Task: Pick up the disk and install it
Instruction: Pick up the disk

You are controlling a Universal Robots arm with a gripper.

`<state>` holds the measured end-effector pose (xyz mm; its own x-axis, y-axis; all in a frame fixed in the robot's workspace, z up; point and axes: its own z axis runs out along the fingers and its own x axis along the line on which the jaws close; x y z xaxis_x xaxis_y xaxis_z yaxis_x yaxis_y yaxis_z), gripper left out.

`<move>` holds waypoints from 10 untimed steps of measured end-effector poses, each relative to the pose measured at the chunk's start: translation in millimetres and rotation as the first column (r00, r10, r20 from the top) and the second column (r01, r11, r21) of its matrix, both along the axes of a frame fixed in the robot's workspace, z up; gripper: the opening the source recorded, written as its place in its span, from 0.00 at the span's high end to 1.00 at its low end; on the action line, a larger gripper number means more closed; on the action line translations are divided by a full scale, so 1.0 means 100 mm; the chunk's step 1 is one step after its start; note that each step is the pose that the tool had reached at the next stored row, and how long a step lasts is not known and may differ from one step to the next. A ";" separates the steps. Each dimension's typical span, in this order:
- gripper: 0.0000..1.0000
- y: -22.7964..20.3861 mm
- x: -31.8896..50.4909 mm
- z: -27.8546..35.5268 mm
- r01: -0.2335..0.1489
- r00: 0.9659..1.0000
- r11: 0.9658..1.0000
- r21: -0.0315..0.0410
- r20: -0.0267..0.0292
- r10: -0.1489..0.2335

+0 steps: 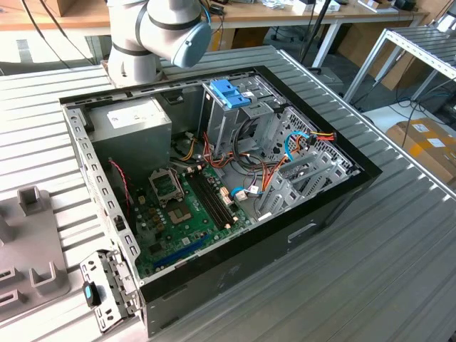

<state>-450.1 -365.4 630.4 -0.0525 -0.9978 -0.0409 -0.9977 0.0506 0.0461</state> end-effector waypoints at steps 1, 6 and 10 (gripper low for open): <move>0.63 -0.015 -0.001 -0.002 0.000 1.000 1.000 0.009 0.000 0.000; 0.63 -0.114 0.010 -0.032 0.000 1.000 1.000 0.031 0.000 0.000; 0.63 -0.120 0.061 -0.083 0.000 1.000 1.000 0.031 0.000 0.000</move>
<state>-444.0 -377.4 622.1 -0.0525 -0.9960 -0.0721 -0.9976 0.0491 0.0481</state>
